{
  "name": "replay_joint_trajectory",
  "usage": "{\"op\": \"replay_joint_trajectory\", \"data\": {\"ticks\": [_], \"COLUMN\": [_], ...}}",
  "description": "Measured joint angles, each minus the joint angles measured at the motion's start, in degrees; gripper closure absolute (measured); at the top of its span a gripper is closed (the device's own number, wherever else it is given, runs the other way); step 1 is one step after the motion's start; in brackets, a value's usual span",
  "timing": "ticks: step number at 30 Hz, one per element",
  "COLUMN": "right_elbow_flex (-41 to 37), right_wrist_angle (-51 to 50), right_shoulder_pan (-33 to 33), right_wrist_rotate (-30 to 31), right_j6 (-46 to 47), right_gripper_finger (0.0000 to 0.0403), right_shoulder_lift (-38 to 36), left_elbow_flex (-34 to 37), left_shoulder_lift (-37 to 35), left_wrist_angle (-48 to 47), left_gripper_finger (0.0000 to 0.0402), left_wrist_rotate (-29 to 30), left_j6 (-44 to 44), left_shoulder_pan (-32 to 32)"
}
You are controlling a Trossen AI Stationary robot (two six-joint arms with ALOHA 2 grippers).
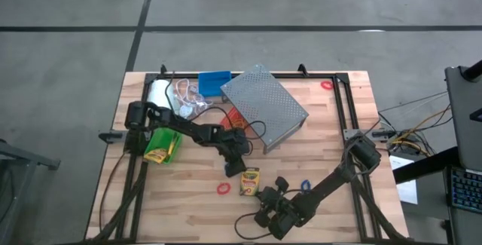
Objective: Pick & Place Office Desk Supplies
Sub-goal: Put the crayon box into the green bin
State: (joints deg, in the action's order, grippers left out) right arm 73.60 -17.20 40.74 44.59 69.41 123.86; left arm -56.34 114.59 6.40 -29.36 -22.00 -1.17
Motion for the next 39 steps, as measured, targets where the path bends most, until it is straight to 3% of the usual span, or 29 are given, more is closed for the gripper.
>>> {"op": "replay_joint_trajectory", "data": {"ticks": [9, 19, 28, 39], "right_elbow_flex": [0.0, 0.0, 0.0, -0.1], "right_wrist_angle": [0.0, 0.0, 0.1, 0.0], "right_shoulder_pan": [0.0, 0.0, 0.0, 3.0], "right_wrist_rotate": [0.0, 0.0, 0.5, 12.0], "right_j6": [0.0, 0.0, 0.2, -0.1], "right_gripper_finger": [0.0371, 0.0371, 0.0371, 0.0371], "right_shoulder_lift": [0.0, 0.0, 0.0, 0.3], "left_elbow_flex": [0.0, 0.0, 0.0, 0.0], "left_shoulder_lift": [0.1, 0.1, 0.1, 0.0], "left_wrist_angle": [0.2, 0.3, 0.4, 0.5], "left_gripper_finger": [0.0320, 0.0393, 0.0397, 0.0400], "left_wrist_rotate": [0.7, 1.6, 1.6, 1.7], "left_j6": [1.7, 3.1, 3.6, 3.6], "left_shoulder_pan": [-0.9, -0.9, -0.9, -0.9]}}
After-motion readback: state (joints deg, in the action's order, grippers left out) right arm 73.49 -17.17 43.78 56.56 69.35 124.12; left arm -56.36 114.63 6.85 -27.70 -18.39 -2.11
